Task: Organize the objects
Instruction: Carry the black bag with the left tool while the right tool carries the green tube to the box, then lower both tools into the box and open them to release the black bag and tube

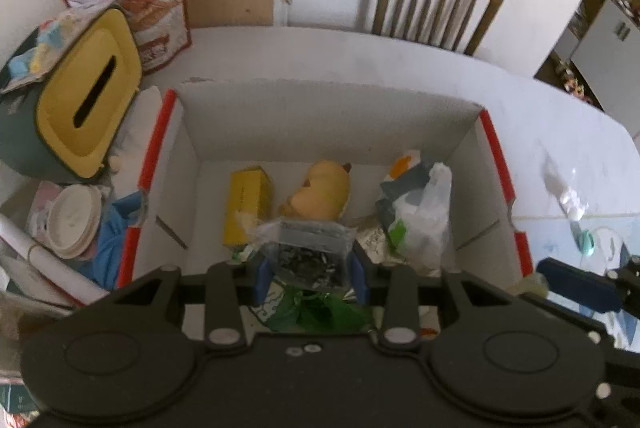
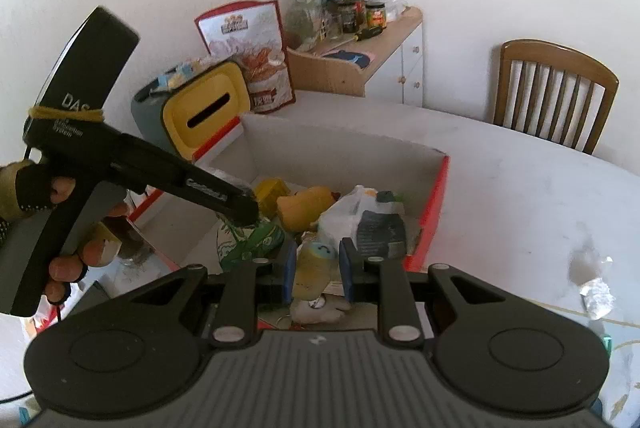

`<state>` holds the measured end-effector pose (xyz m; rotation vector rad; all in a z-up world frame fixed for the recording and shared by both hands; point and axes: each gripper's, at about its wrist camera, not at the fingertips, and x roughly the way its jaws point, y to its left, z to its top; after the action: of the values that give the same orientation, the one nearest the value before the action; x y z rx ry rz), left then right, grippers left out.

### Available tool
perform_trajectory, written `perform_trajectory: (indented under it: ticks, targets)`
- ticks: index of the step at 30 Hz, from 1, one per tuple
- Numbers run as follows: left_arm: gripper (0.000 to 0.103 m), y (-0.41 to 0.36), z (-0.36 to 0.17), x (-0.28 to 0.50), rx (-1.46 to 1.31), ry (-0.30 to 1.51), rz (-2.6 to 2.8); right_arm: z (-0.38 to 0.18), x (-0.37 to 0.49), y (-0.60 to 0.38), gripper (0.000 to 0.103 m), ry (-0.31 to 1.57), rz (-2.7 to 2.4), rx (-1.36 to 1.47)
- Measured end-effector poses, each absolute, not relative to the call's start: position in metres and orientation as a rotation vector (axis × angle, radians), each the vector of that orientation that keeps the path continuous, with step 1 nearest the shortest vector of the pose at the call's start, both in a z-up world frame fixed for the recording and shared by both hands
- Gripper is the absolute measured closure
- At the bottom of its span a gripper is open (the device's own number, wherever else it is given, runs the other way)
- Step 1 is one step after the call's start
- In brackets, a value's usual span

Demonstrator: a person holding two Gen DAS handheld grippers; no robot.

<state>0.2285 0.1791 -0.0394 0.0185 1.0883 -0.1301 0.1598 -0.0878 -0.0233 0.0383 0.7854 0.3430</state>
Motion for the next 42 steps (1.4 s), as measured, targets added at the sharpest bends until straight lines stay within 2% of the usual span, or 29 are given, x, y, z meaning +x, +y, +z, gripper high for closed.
perform_trajectory:
  ticks: [14, 31, 37, 42]
  targets:
    - [0.065, 0.158, -0.077, 0.236, 0.179, 1.133, -0.193, -0.072, 0.177, -0.058, 0.081, 0.912, 0.327, -0.037]
    - [0.063, 0.151, -0.093, 0.230, 0.197, 1.166, -0.249, -0.068, 0.170, -0.062, 0.080, 0.931, 0.317, -0.022]
    - [0.056, 0.157, -0.095, 0.229, 0.144, 1.185, -0.248, -0.057, 0.158, -0.070, 0.076, 0.913, 0.319, -0.009]
    - [0.036, 0.155, -0.086, 0.223, 0.144, 1.153, -0.230, -0.046, 0.146, -0.080, 0.072, 0.894, 0.324, 0.004]
